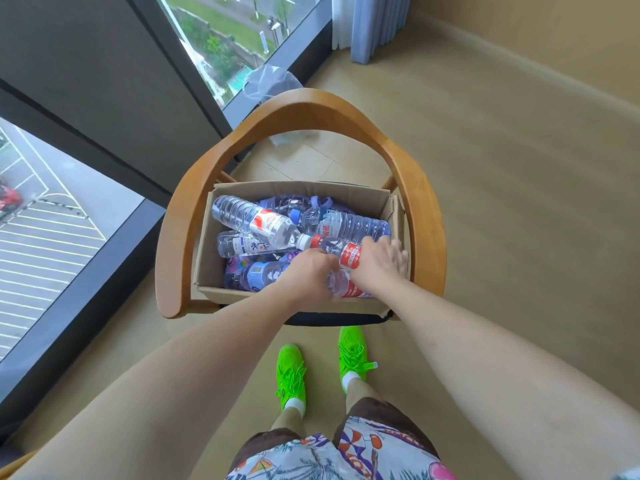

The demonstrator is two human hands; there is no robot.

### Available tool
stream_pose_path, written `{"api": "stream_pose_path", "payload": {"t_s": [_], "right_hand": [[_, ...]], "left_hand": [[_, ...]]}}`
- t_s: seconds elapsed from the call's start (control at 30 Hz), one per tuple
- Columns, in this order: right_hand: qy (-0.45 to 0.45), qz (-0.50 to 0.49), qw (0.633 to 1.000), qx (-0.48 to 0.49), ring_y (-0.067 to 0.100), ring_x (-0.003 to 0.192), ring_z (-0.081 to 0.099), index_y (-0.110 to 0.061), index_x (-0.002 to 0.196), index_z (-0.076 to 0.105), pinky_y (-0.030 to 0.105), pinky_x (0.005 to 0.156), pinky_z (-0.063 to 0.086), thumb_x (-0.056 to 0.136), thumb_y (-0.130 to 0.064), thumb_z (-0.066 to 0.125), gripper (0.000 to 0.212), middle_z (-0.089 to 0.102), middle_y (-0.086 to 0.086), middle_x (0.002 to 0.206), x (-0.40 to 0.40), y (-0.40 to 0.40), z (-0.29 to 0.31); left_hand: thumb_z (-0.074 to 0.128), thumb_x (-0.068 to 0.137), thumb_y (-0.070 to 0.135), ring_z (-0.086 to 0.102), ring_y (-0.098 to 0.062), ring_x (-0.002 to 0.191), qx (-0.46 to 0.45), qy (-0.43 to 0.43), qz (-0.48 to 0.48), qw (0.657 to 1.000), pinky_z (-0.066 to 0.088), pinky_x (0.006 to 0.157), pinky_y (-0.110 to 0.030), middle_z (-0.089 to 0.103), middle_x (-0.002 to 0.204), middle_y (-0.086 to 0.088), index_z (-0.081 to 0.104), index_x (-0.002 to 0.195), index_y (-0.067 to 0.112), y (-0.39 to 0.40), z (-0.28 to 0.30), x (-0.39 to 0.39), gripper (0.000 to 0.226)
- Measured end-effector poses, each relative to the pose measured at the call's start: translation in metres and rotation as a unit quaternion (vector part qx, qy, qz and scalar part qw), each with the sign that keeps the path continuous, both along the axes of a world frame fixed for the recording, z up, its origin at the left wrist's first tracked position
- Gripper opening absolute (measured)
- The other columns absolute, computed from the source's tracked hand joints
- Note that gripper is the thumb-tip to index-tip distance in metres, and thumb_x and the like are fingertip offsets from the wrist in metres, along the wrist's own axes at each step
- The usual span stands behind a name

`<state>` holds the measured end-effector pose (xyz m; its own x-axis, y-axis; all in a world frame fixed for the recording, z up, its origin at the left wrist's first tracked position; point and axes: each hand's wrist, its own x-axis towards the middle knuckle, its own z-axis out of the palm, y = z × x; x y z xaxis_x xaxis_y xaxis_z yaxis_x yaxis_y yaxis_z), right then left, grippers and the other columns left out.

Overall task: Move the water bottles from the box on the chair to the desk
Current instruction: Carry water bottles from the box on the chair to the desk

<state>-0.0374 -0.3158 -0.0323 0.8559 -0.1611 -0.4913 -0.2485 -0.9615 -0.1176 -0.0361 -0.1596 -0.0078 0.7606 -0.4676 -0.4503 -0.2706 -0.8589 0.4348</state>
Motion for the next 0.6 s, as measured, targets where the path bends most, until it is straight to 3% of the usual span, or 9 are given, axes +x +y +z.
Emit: {"api": "stream_pose_path", "payload": {"t_s": [0.1,0.2,0.3,0.37,0.43,0.53,0.6], "right_hand": [[0.003,-0.064,0.997,0.046,0.029,0.117,0.050,-0.021,0.127,0.051,0.043,0.096,0.044,0.080,-0.042,0.081,0.059,0.055,0.009,0.124,-0.005,-0.007,0.004],[0.013,-0.118,0.987,0.107,0.025,0.098,0.060,-0.021,0.124,0.043,0.040,0.081,0.054,0.080,-0.039,0.082,0.062,0.058,0.005,0.110,-0.008,-0.011,0.011],[0.031,-0.210,0.959,0.186,0.025,0.093,0.059,-0.017,0.128,0.038,0.038,0.074,0.052,0.078,-0.028,0.083,0.068,0.058,0.006,0.108,-0.005,-0.013,0.017],[0.045,-0.249,0.938,0.236,0.026,0.098,0.058,-0.014,0.135,0.036,0.037,0.076,0.050,0.076,-0.021,0.084,0.076,0.056,0.007,0.113,-0.004,-0.014,0.017],[0.045,-0.263,0.927,0.263,0.026,0.099,0.057,-0.014,0.134,0.037,0.037,0.077,0.050,0.075,-0.018,0.084,0.076,0.055,0.006,0.112,-0.007,-0.014,0.013],[0.042,-0.269,0.920,0.283,0.026,0.101,0.058,-0.015,0.131,0.038,0.038,0.080,0.051,0.072,-0.016,0.084,0.074,0.055,0.005,0.112,-0.008,-0.014,0.009],[0.037,-0.293,0.907,0.298,0.025,0.101,0.059,-0.016,0.127,0.039,0.040,0.083,0.054,0.070,-0.015,0.084,0.073,0.056,0.004,0.109,-0.008,-0.017,0.006]], "left_hand": [[0.076,0.075,0.017,0.062,-0.025,0.090,-0.021,0.022,0.096,0.995,0.047,0.069,-0.031,0.069,0.094,-0.006,0.070,0.098,0.015,-0.002,0.004,0.003,0.024],[0.078,0.070,0.016,0.057,-0.019,0.073,-0.073,0.038,0.181,0.980,0.045,0.059,-0.028,0.066,0.081,-0.004,0.065,0.085,0.016,-0.008,0.013,0.012,0.020],[0.082,0.069,0.018,0.059,-0.008,0.069,-0.120,0.033,0.287,0.950,0.044,0.055,-0.018,0.067,0.080,0.003,0.066,0.088,0.019,-0.012,0.018,0.022,0.025],[0.085,0.072,0.019,0.059,-0.005,0.074,-0.166,0.036,0.375,0.911,0.044,0.057,-0.016,0.064,0.084,0.007,0.065,0.093,0.023,-0.016,0.015,0.026,0.029],[0.087,0.074,0.018,0.061,-0.011,0.082,-0.217,0.052,0.467,0.855,0.049,0.066,-0.022,0.063,0.090,0.007,0.067,0.097,0.022,-0.021,0.006,0.027,0.031],[0.089,0.077,0.014,0.063,-0.016,0.091,-0.277,0.134,0.561,0.768,0.052,0.077,-0.031,0.065,0.102,0.000,0.065,0.110,0.019,-0.032,-0.007,0.021,0.041],[0.086,0.078,0.008,0.063,-0.012,0.091,-0.304,0.198,0.584,0.726,0.048,0.074,-0.028,0.067,0.105,-0.001,0.064,0.115,0.016,-0.038,-0.018,0.017,0.044]]}}
